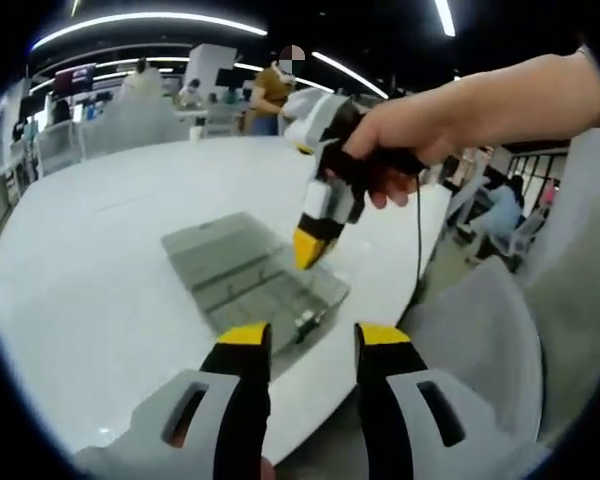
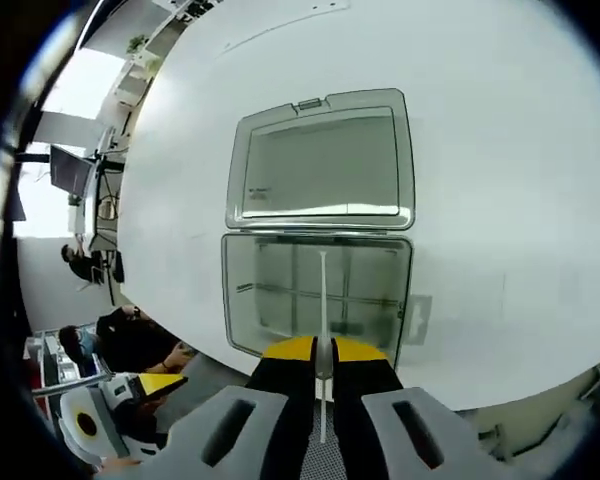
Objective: Insert the divider into the dual guide fixture by aligning both edges with the guide slots and pushing it downward to the bottom, including one-sided entry, uneven engagement, binding, and posture correction.
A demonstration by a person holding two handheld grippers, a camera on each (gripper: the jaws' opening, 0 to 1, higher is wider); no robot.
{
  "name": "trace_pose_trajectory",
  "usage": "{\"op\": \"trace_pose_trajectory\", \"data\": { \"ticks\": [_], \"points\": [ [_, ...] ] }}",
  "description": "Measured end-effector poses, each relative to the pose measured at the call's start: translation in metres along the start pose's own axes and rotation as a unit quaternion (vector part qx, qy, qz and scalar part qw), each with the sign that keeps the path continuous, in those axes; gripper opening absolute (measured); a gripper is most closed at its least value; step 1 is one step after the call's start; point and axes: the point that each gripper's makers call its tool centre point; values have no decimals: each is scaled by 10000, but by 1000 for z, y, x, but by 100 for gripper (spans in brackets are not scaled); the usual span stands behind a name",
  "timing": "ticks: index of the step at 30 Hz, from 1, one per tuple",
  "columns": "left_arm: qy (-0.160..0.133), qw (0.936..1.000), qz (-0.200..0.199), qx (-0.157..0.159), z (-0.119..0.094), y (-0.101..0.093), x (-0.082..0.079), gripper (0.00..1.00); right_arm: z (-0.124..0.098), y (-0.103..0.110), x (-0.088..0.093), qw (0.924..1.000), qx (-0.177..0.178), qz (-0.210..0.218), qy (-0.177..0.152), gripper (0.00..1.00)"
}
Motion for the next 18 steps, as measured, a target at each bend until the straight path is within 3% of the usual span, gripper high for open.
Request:
{"op": "trace_pose_trajectory", "data": {
  "ticks": [18],
  "points": [
    [62,10000,-65,-30,0,2,7,31,10,-11,-8,9999,84,70,25,0]
  ]
}}
Point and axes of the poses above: the point that each gripper's makers call its tool centre point, and the gripper's own axes: z roughly forward along the fingers, y roughly to its left, x roughly out of its underside, and after that the axes turned 11 degrees about -x, right-handed
